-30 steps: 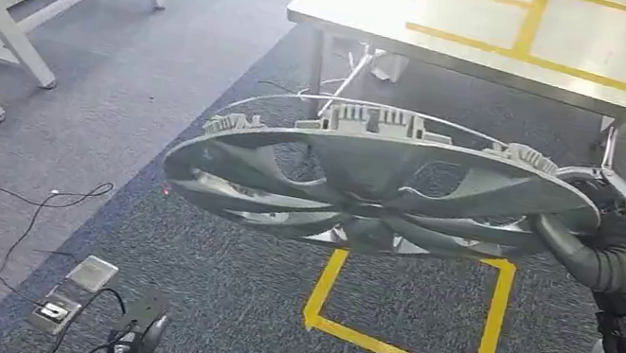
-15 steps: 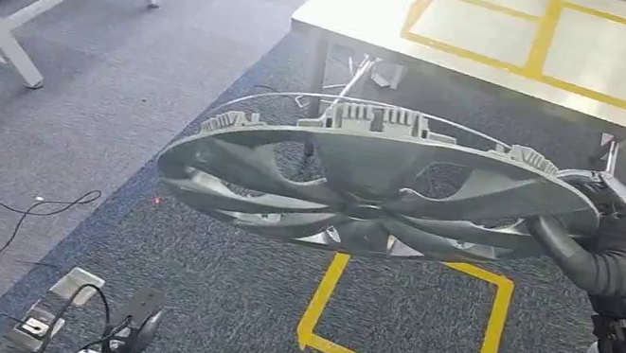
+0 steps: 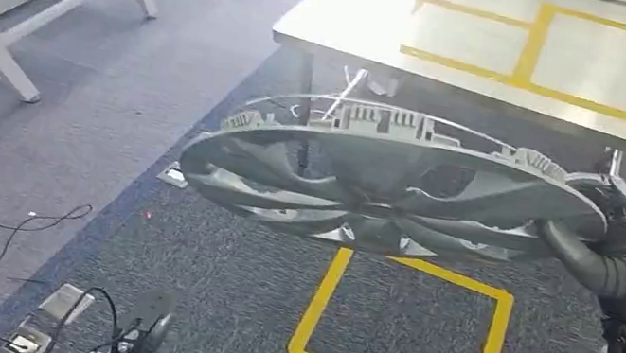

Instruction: Take the parts from the cabinet and place them on the table.

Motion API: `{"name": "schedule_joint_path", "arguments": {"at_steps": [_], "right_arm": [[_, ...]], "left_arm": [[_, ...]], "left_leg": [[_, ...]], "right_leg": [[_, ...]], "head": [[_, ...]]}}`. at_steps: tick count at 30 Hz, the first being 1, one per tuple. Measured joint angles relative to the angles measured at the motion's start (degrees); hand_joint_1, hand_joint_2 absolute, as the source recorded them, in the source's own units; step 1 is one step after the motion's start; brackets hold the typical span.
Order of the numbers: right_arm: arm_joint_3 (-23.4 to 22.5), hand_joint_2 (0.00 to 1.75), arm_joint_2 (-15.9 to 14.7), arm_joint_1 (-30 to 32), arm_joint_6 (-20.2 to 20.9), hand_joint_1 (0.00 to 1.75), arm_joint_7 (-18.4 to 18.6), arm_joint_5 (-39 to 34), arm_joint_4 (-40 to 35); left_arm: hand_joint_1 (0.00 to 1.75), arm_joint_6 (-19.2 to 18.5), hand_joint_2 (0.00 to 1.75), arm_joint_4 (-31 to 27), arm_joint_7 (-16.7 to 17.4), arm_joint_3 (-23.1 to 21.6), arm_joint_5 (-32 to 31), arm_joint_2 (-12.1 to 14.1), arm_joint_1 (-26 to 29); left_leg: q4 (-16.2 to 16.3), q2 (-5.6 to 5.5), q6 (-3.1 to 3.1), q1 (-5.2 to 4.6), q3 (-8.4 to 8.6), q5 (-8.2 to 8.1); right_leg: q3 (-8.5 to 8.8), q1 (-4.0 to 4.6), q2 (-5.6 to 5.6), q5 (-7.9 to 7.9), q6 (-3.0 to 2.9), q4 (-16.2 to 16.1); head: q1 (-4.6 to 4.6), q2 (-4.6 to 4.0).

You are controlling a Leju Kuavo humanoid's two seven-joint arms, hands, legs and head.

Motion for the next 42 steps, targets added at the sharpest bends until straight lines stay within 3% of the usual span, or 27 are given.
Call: {"name": "schedule_joint_path", "arguments": {"at_steps": [1, 3, 4, 6, 8, 9, 10, 12, 14, 15, 17, 19, 20, 21, 23, 24, 25, 26, 29, 30, 33, 34, 35, 36, 39, 40, 42], "right_arm": [[0.00, 1.75, 0.00, 0.04, -0.13, 1.75, -0.04, -0.02, -0.02], [0.02, 1.75, 0.00, 0.15, -0.24, 1.75, -0.02, -0.04, -0.02], [0.07, 1.75, 0.00, 0.29, -0.24, 1.75, 0.04, -0.02, 0.02], [0.09, 1.75, 0.00, 0.58, -0.33, 1.75, 0.09, -0.04, 0.02], [0.09, 1.75, 0.00, 0.46, -0.37, 1.75, -0.04, -0.04, 0.04], [0.11, 1.75, 0.00, 0.45, -0.42, 1.75, -0.09, -0.04, 0.15], [0.09, 1.75, 0.00, 0.46, -0.46, 1.75, -0.18, -0.09, 0.17], [-0.02, 1.75, 0.00, 0.44, -0.52, 1.75, -0.20, -0.15, 0.17], [-0.51, 1.75, -0.04, 0.38, -0.65, 1.75, -0.26, -0.17, 0.15], [-0.66, 1.75, -0.04, 0.27, -0.68, 1.75, -0.30, -0.17, 0.20], [-0.66, 1.75, -0.02, 0.01, -0.72, 1.75, -0.44, -0.22, 0.35], [-0.66, 1.75, -0.02, 0.35, -0.77, 1.75, -0.48, -0.26, 0.50], [-0.77, 1.75, -0.02, 0.70, -0.81, 1.75, -0.46, -0.22, 0.52], [-0.81, 1.75, -0.04, 1.08, -0.87, 1.75, -0.44, -0.22, 0.52], [-0.98, 1.75, -0.13, 1.21, -0.94, 1.75, -0.46, -0.20, 0.52], [-1.09, 1.75, -0.20, 1.32, -0.94, 1.75, -0.46, -0.20, 0.59], [-1.16, 1.75, -0.20, 1.32, -1.05, 1.75, -0.48, -0.22, 0.59], [-1.18, 1.75, -0.20, 1.57, -1.01, 1.75, -0.59, -0.20, 0.44], [-1.42, 1.75, -0.20, 1.83, -1.00, 1.75, -0.57, 0.09, 0.33], [-1.57, 1.75, -0.28, 1.75, -0.98, 1.75, -0.59, 0.24, 0.35], [-1.70, 1.75, -0.26, 1.82, -1.01, 1.75, -0.66, 0.39, 0.35], [-1.70, 1.75, -0.26, 1.83, -1.01, 1.75, -0.66, 0.42, 0.35], [-1.70, 1.75, -0.26, 1.88, -0.96, 1.75, -0.63, 0.57, 0.37], [-1.66, 1.75, -0.26, 1.97, -0.94, 1.75, -0.57, 0.57, 0.39], [-1.68, 1.75, -0.26, 1.98, -0.94, 1.75, -0.66, 0.57, 0.42], [-1.66, 1.75, -0.26, 1.92, -0.92, 1.75, -0.66, 0.57, 0.46], [-1.68, 1.75, -0.26, 1.79, -0.85, 1.75, -0.68, 0.57, 0.46]], "left_arm": [[0.00, 0.00, 0.00, 0.00, 0.04, 0.00, -0.02, -0.04, -0.15], [0.00, 0.00, 0.00, 0.02, 0.18, 0.00, -0.02, -0.07, -0.14], [0.00, 0.00, 0.00, 0.02, 0.20, 0.00, 0.00, -0.07, -0.01], [0.00, -0.06, 0.00, 0.02, 0.20, 0.00, -0.02, 0.02, 0.07], [0.00, -0.15, 0.00, 0.02, 0.20, 0.00, -0.07, 0.11, 0.01], [0.00, -0.15, 0.00, 0.02, 0.22, 0.00, -0.15, 0.20, -0.03], [0.00, -0.20, 0.00, 0.02, 0.26, -0.02, -0.20, 0.17, -0.14], [0.00, -0.26, 0.00, 0.02, 0.33, -0.02, -0.24, 0.15, -0.18], [0.00, -0.42, 0.00, 0.00, 0.37, -0.02, -0.39, 0.00, -0.34], [0.00, -0.44, 0.00, 0.02, 0.37, -0.02, -0.39, 0.09, -0.37], [0.00, -0.50, 0.00, 0.02, 0.42, -0.02, -0.39, 0.11, -0.65], [0.00, -0.59, 0.00, 0.02, 0.44, -0.02, -0.54, 0.07, -0.71], [0.00, -0.59, 0.00, 0.02, 0.63, -0.02, -0.57, 0.02, -0.61], [0.00, -0.59, 0.00, 0.02, 0.79, -0.02, -0.59, -0.02, -0.51], [0.00, -0.59, 0.00, 0.02, 0.89, -0.02, -0.63, -0.13, -0.53], [0.00, -0.61, 0.00, 0.02, 0.98, -0.02, -0.65, -0.15, -0.40], [0.00, -0.59, 0.00, 0.02, 1.01, -0.02, -0.68, -0.15, -0.70], [0.00, -0.61, 0.00, 0.02, 1.14, -0.02, -0.68, -0.17, -0.76], [0.00, -0.61, 0.00, 0.02, 1.14, -0.02, -0.70, -0.09, -0.68], [0.00, -0.61, 0.00, 0.02, 1.09, -0.04, -0.70, -0.15, -0.78], [0.00, -0.61, 0.00, 0.02, 1.09, -0.04, -0.55, -0.20, -0.71], [0.00, -0.61, 0.00, 0.02, 1.09, -0.04, -0.55, -0.20, -0.58], [0.00, -0.61, 0.00, 0.02, 1.09, -0.04, -0.55, -0.20, -0.51], [0.00, -0.61, 0.00, 0.02, 1.09, -0.04, -0.55, -0.13, -0.49], [0.00, -0.61, 0.00, 0.02, 1.09, -0.04, -0.55, -0.09, -0.49], [0.00, -0.61, 0.00, 0.02, 1.09, -0.04, -0.52, -0.07, -0.56], [0.00, -0.61, 0.00, 0.02, 1.07, -0.04, -0.46, -0.11, -0.49]], "left_leg": [[6.05, 0.05, -0.30, 0.06, -3.97, -1.96], [12.90, 0.05, -0.56, 0.04, -9.31, -5.08], [13.05, 0.05, -0.54, 0.04, -10.51, -4.88], [6.12, 0.06, -0.13, 0.00, -9.15, 0.20], [-3.84, 0.16, 0.79, -0.30, -6.29, 8.23], [-5.72, 0.09, 0.95, -0.71, -6.28, 8.32], [-5.52, 0.14, 1.09, -0.63, -5.90, 7.54], [-5.94, -0.02, 1.54, -0.58, -5.65, 7.94], [-6.04, 0.04, 2.15, -0.48, -4.02, 7.04], [-6.23, -0.07, 2.19, -0.21, -3.27, 6.62], [-6.10, -0.01, 2.45, -0.26, -2.63, 6.04], [-6.05, -0.06, 2.51, -0.28, -1.75, 5.19], [-6.05, -0.14, 2.50, -0.26, -0.86, 4.58], [-6.05, -0.28, 2.41, -0.24, 0.12, 3.95], [-6.05, -0.37, 2.14, -0.25, 1.97, 2.74], [-6.10, -0.36, 1.86, -0.29, 2.23, 2.30], [-6.04, -0.55, 1.59, -0.36, 2.03, 2.14], [-6.06, -0.41, 1.16, -0.33, 1.89, 1.86], [-4.84, -0.16, 0.53, -0.32, 2.11, 1.40], [-1.81, 0.02, 0.28, -0.29, 0.62, 1.17], [12.25, 0.04, -0.64, -0.03, -8.61, -3.57], [14.29, 0.06, -0.80, -0.03, -10.82, -4.10], [13.37, 0.07, -0.80, 0.01, -11.35, -2.97], [10.20, 0.08, -0.71, 0.01, -10.78, -0.54], [-4.48, 0.25, 0.10, -0.05, -5.89, 9.54], [-5.68, 0.26, 0.38, -0.36, -5.94, 7.55], [-5.83, 0.12, 0.96, -0.31, -5.64, 7.90]], "right_leg": [[0.21, 0.01, 0.02, -0.35, -0.16, 0.00], [0.96, 0.06, 0.10, -1.17, -0.23, 0.00], [1.62, 0.09, 0.18, -1.68, -0.21, 0.00], [3.31, 0.17, 0.26, -2.89, -0.11, 0.00], [4.37, 0.21, 0.21, -4.09, 0.17, -0.09], [5.00, 0.57, 0.29, -4.68, 0.50, 0.35], [4.84, 0.58, 0.41, -4.93, 0.76, -0.02], [5.52, 0.51, 0.38, -5.02, 1.33, 0.52], [7.10, 0.69, 0.31, -5.69, 1.73, -0.21], [5.62, 0.47, 0.20, -7.60, 2.02, 2.89], [0.61, 0.12, 0.18, -10.77, 2.68, 12.42], [-3.72, -0.05, 0.15, -12.86, 3.10, 18.09], [-4.28, -0.12, 0.14, -11.75, 3.09, 17.01], [-3.71, -0.16, 0.13, -9.13, 2.94, 13.60], [-1.69, -0.10, 0.12, -1.49, 2.38, 4.22], [-1.58, 0.12, -0.08, 1.26, 1.79, 1.66], [-1.21, 0.58, -0.41, -1.17, 1.49, 0.62], [-0.59, 0.64, -0.31, -0.04, 1.13, 0.82], [0.85, 0.08, -0.24, -0.23, 0.34, -0.20], [1.32, 0.09, -0.25, -0.43, 0.02, -0.35], [2.17, 0.11, -0.25, -1.45, -0.43, -0.38], [2.70, 0.11, -0.15, -1.89, -0.41, -0.37], [3.29, 0.10, -0.06, -2.33, -0.38, -0.37], [3.98, 0.10, -0.03, -2.84, -0.29, -0.37], [5.45, 0.15, -0.11, -4.55, 0.30, -0.44], [6.17, 0.49, 0.08, -5.13, 0.64, -0.04], [6.67, 0.51, 0.22, -5.27, 1.31, -0.05]], "head": [[-0.35, 0.00], [-0.37, 0.00], [-0.44, 0.00], [-0.59, 0.00], [-0.70, 0.00], [-0.63, 0.00], [-0.61, 0.00], [-0.52, 0.00], [-0.58, 0.00], [-0.33, 0.00], [0.24, 0.00], [0.31, 0.00], [0.31, 0.00], [0.35, 0.00], [0.46, 0.00], [0.57, -0.02], [0.55, 0.00], [0.46, 0.00], [0.44, 0.00], [0.25, 0.00], [0.05, 0.00], [-0.09, 0.00], [-0.13, 0.00], [-0.17, 0.00], [-0.26, 0.00], [-0.24, 0.00], [-0.11, 0.00]]}}
